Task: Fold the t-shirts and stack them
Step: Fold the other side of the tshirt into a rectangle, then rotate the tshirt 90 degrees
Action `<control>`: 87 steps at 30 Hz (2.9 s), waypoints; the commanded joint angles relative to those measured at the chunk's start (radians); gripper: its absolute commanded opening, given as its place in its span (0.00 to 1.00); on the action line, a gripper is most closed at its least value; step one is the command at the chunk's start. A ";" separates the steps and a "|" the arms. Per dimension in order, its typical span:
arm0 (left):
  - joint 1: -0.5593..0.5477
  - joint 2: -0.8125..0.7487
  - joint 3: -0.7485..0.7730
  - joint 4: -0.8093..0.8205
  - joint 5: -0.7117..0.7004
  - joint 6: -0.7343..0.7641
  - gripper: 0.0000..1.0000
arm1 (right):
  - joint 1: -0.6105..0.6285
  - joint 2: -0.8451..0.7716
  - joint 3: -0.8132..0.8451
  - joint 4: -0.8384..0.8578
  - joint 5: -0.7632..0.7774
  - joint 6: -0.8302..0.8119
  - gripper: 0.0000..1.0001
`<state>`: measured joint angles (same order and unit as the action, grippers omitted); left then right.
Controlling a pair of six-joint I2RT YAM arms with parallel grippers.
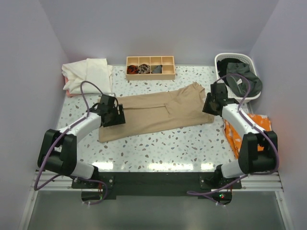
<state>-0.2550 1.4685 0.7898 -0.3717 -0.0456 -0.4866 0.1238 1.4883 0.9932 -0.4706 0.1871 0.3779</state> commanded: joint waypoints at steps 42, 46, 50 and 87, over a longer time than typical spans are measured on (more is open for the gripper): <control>-0.269 0.170 -0.095 0.129 0.082 -0.180 0.79 | 0.022 0.607 0.542 -0.134 -0.112 0.050 0.33; -0.377 0.069 -0.184 0.102 0.113 -0.256 0.80 | 0.025 0.656 0.648 -0.186 -0.094 0.032 0.33; -0.533 -0.054 -0.288 0.080 0.179 -0.345 0.81 | 0.034 0.720 0.755 -0.226 -0.113 0.004 0.33; -0.438 0.384 0.641 0.103 0.214 0.177 0.83 | 0.194 0.078 0.407 -0.128 -0.132 -0.059 0.37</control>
<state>-0.7036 1.6859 1.2827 -0.3740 0.0578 -0.4511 0.3069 1.7039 1.6112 -0.6079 0.0582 0.2623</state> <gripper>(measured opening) 0.842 0.371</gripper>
